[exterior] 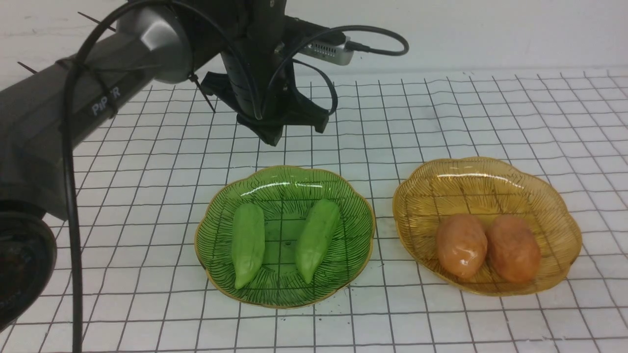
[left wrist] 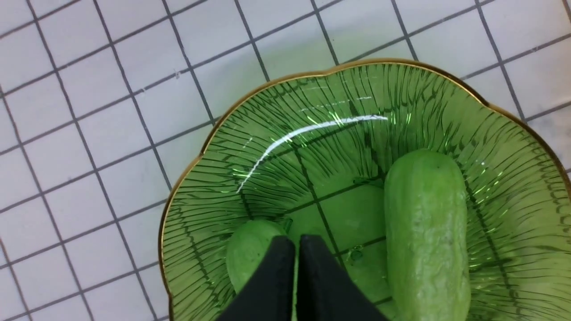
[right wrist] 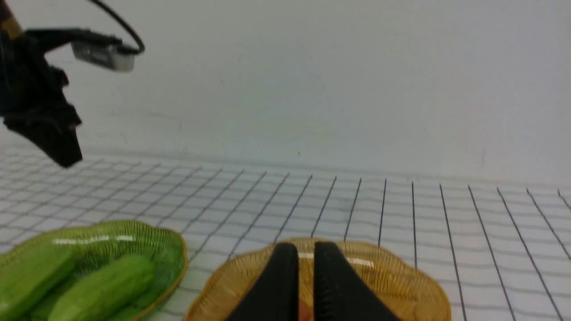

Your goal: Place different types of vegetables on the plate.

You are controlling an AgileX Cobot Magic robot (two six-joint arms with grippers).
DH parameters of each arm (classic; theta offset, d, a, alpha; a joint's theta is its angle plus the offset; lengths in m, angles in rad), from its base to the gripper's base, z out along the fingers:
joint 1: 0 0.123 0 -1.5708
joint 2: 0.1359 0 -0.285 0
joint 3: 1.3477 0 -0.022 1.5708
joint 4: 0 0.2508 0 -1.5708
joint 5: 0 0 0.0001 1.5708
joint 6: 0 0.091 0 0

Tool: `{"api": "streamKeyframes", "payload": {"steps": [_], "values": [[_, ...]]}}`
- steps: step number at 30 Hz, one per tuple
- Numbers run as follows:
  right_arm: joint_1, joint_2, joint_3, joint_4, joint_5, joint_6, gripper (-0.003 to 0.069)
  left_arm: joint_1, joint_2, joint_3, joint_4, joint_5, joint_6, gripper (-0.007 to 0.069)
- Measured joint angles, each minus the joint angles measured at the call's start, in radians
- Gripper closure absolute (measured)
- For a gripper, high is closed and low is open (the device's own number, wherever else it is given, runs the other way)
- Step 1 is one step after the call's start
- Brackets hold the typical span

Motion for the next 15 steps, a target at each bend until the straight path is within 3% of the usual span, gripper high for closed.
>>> {"api": "streamKeyframes", "payload": {"steps": [9, 15], "values": [[-0.114, -0.162, 0.169, -0.074, 0.157, -0.001, 0.0613, 0.000, -0.088, 0.001, 0.014, 0.002, 0.004, 0.0632], [-0.120, -0.162, 0.169, -0.093, 0.171, -0.001, 0.0613, 0.000, -0.247, 0.038, -0.098, 0.007, 0.063, 0.0632]]}}
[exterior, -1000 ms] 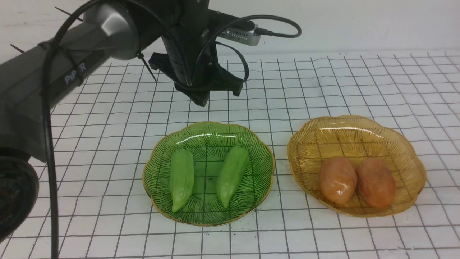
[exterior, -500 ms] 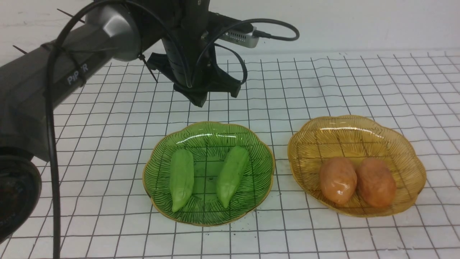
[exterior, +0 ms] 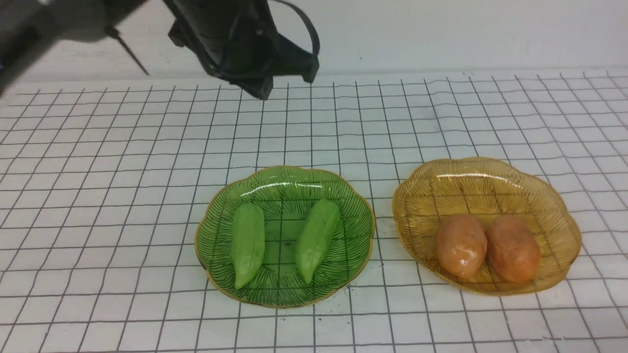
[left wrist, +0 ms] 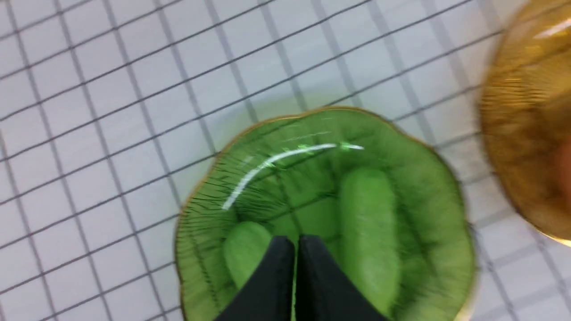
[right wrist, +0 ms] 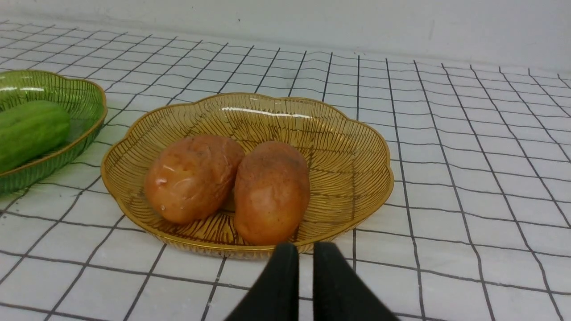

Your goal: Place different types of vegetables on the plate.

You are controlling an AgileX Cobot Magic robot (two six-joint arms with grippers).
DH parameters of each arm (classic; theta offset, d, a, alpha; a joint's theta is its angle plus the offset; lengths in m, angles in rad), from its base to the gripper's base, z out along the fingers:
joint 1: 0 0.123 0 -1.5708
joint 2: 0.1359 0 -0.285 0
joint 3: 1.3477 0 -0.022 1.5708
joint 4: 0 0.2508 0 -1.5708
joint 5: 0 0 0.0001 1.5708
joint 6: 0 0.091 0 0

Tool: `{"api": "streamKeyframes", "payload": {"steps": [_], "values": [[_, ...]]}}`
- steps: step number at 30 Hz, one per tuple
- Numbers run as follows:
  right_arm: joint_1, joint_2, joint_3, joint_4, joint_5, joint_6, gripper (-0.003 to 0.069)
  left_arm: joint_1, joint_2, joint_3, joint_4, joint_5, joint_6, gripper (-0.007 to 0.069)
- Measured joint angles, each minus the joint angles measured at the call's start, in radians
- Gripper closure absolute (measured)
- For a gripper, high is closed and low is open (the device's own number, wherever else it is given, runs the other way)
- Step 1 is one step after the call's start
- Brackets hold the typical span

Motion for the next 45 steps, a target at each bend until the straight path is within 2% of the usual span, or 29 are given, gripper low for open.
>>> {"api": "streamKeyframes", "payload": {"steps": [5, 14, 17, 18, 19, 20, 25, 29, 34, 45], "values": [[-0.014, 0.000, -0.001, -0.024, 0.006, 0.000, 0.0613, 0.000, -0.257, 0.248, -0.140, 0.007, 0.097, 0.0632], [-0.014, 0.000, -0.002, -0.025, 0.007, 0.000, 0.0613, 0.000, -0.679, 0.689, -0.091, 0.005, 0.153, 0.0632], [-0.014, 0.000, -0.002, -0.026, 0.007, 0.000, 0.0613, 0.000, -0.827, 0.833, -0.069, -0.050, 0.151, 0.0632], [-0.014, 0.000, -0.002, -0.026, 0.007, 0.000, 0.0613, 0.000, -0.889, 0.894, -0.061, -0.105, 0.143, 0.0632], [-0.014, 0.000, -0.002, -0.026, 0.007, 0.000, 0.0613, 0.000, -1.017, 1.017, -0.053, -0.225, 0.113, 0.0632], [-0.014, 0.000, -0.002, -0.026, 0.007, 0.000, 0.0613, 0.000, -1.033, 1.032, -0.053, -0.242, 0.108, 0.0632], [-0.014, 0.000, -0.002, -0.026, 0.007, 0.000, 0.0613, 0.000, -1.455, 1.404, -0.044, -0.745, -0.029, 0.0632], [-0.014, 0.000, -0.002, -0.026, 0.007, 0.000, 0.0613, 0.000, -1.632, 1.513, -0.030, -0.953, -0.095, 0.0632], [-0.014, 0.000, -0.002, -0.026, 0.007, 0.000, 0.0613, 0.000, -1.651, 1.517, -0.030, -0.973, -0.118, 0.0632], [-0.014, 0.000, -0.002, -0.026, 0.007, -0.005, 0.0613, 0.000, -1.651, 1.526, -0.027, -0.772, -0.120, 0.0632]]}}
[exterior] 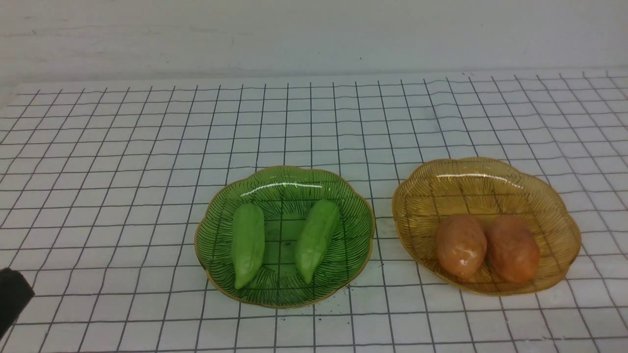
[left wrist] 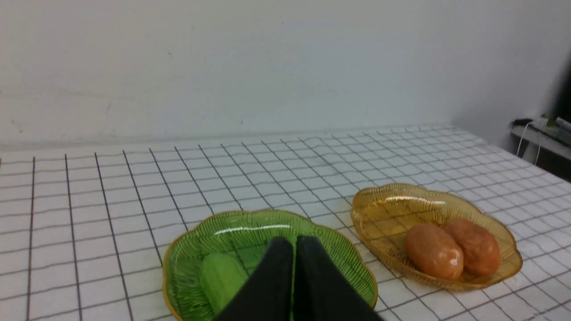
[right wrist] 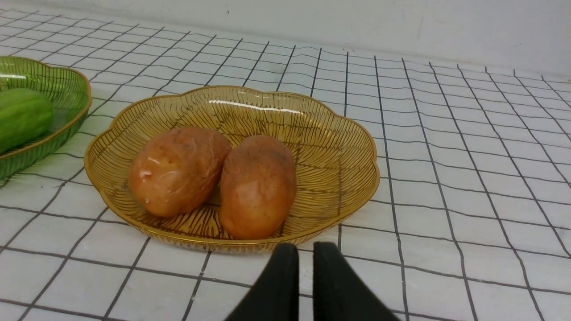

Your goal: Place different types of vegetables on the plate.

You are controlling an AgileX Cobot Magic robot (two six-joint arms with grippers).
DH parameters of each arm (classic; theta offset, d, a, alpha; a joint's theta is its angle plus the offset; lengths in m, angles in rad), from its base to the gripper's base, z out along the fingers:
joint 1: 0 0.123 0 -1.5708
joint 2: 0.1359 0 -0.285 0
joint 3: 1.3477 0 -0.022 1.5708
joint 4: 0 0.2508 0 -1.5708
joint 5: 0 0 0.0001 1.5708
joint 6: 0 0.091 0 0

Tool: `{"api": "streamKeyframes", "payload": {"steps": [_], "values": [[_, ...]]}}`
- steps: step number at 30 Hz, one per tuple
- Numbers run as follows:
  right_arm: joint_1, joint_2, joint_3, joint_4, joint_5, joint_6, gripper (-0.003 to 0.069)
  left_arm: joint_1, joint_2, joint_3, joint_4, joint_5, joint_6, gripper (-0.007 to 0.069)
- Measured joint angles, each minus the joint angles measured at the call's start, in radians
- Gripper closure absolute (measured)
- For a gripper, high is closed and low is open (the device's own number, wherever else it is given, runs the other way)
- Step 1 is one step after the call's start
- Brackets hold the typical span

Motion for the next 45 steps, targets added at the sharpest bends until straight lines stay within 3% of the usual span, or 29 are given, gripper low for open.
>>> {"api": "streamKeyframes", "payload": {"steps": [10, 14, 19, 26, 41, 45], "values": [[0.000, 0.000, 0.000, 0.000, 0.000, -0.006, 0.0613, 0.030, -0.006, 0.100, 0.040, 0.013, 0.003, 0.0632], [0.000, 0.000, 0.000, 0.000, 0.000, -0.008, 0.0613, 0.157, -0.045, 0.225, 0.040, -0.043, 0.043, 0.0632], [0.000, 0.000, 0.000, 0.000, 0.000, -0.009, 0.0613, 0.369, -0.106, 0.371, -0.036, -0.053, 0.179, 0.0632], [0.000, 0.000, 0.000, 0.000, 0.000, -0.009, 0.0613, 0.510, -0.148, 0.456, -0.050, -0.091, 0.218, 0.0632], [0.000, 0.000, 0.000, 0.000, 0.000, -0.012, 0.0613, 0.504, -0.148, 0.457, -0.067, -0.089, 0.219, 0.0632], [0.000, 0.000, 0.000, 0.000, 0.000, -0.012, 0.0613, 0.449, -0.148, 0.457, -0.068, -0.089, 0.219, 0.0632]]}}
